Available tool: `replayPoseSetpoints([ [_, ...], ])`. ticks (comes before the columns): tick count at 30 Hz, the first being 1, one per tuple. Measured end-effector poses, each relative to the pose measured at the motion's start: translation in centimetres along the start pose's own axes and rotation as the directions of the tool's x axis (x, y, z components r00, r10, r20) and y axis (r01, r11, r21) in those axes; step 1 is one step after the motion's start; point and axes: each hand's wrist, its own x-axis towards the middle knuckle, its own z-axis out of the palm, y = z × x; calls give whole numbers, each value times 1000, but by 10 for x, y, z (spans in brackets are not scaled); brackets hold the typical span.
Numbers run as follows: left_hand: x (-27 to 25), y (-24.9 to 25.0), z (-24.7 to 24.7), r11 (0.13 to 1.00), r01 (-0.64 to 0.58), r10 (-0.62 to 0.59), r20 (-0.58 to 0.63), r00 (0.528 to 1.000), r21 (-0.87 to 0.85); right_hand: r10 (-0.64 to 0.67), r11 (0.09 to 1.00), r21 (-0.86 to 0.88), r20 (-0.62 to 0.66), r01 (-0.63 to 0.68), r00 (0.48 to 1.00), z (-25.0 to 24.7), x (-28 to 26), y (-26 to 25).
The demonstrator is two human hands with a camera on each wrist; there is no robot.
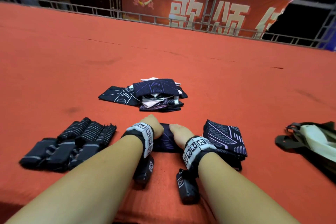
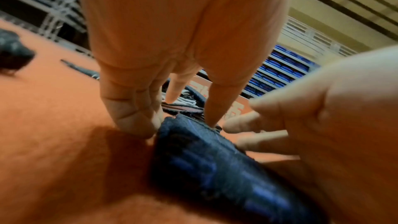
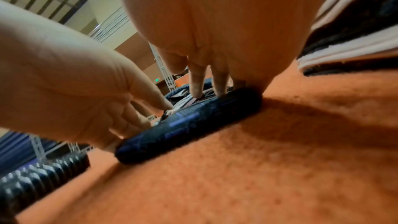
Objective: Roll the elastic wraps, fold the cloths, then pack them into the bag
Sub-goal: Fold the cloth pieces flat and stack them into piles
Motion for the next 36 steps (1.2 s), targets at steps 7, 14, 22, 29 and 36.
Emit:
replayPoseSetpoints([
  [7,-11,-5,-22,970,10,21,127,992,-242,182,835,545,-134,-81,974,2,-7,21],
  [14,-29,2,-56,752,-66,195,125,973,-656,232,700,712,-165,-47,958,15,22,33],
  [22,-68,23,-100,509,-186,312,-22,950,-841,176,545,839,-122,7,977,-31,-61,-16],
  [29,-86,48,-100,451,-140,266,-16,964,-881,135,537,839,-182,83,974,-68,-84,13],
  [36,-95,84,-74,602,-129,393,152,907,-788,186,390,877,-374,281,908,-130,-108,60],
])
